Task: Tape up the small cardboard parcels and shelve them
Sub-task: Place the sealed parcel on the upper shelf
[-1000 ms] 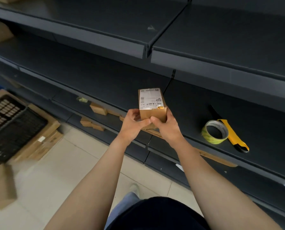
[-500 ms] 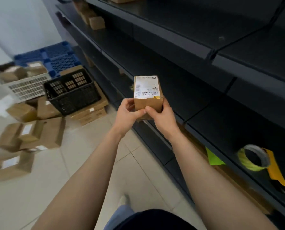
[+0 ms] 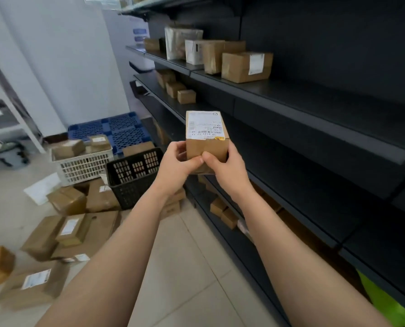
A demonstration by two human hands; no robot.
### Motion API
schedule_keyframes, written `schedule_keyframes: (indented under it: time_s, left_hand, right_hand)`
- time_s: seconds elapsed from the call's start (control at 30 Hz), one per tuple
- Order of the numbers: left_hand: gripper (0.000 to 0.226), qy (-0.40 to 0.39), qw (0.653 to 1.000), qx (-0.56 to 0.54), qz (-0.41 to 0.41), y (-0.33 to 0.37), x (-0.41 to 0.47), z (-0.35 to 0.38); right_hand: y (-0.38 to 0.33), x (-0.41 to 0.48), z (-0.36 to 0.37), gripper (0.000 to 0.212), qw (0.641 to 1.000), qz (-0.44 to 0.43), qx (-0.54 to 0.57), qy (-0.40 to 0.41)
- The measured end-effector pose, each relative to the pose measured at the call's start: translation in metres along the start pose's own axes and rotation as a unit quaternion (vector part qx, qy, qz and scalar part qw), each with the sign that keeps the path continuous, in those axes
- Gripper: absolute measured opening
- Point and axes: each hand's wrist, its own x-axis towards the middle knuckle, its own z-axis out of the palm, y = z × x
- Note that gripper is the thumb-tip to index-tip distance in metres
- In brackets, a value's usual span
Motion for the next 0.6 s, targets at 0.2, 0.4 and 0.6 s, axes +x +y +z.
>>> schedule_keyframes:
  time_s: [0.2,0.4,0.6]
  left_hand:
    - [0.042,-0.063,0.997,-0.010,0.040,0.015,0.077,-0.035]
    - [0.041,-0.139,0.987,-0.019,0.079,0.023,0.156,-0.009]
    - [0.043,-0.176,0.979,-0.018,0.101,0.029,0.228,0.036]
  right_hand:
    - [-0.025,0.055,0.033,0.041,0.996,-0.042,-0.023,0.070]
    - [-0.028,0.116,0.013,0.044,0.984,-0.051,-0.057,0.162]
    - [-0.022,0.180,-0.022,0.057,0.971,-0.053,-0.086,0.219]
